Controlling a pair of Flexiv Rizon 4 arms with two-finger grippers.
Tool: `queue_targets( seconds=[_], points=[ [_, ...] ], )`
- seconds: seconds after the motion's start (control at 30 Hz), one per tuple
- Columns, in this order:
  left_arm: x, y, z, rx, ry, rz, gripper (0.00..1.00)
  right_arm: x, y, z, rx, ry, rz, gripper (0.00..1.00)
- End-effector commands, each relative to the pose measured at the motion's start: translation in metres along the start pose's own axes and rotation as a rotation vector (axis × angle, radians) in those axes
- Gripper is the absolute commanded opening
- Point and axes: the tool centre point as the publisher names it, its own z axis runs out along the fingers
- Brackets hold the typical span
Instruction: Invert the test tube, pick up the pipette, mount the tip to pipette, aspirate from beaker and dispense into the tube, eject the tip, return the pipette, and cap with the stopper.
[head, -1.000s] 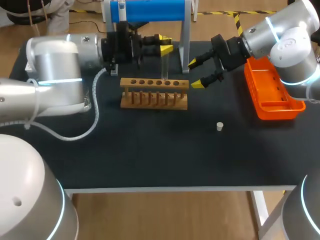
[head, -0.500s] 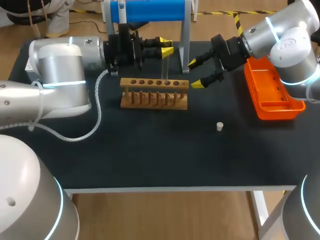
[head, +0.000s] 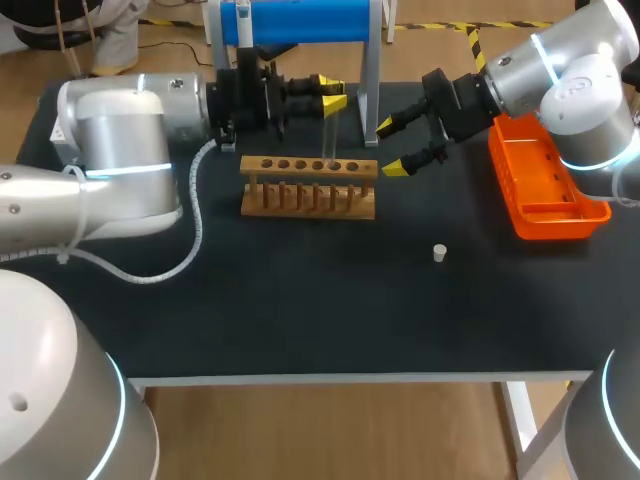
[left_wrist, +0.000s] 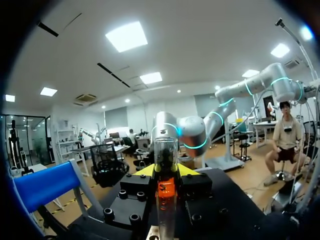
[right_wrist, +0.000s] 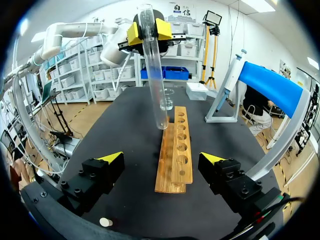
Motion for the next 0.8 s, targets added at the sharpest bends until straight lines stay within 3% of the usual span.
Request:
queue_targets(
  seconds=[0.03, 0.8],
  points=[
    [-0.007, -0.003, 0.001, -0.022, 0.013, -0.027, 0.00, 0.000, 0.000, -0.001, 0.002, 0.001, 0.000, 1.00],
    [-0.032, 0.015, -0.003, 0.011, 0.002, -0.033, 0.00, 0.000, 0.000, -0.001, 0.002, 0.001, 0.000, 1.00]
  ],
)
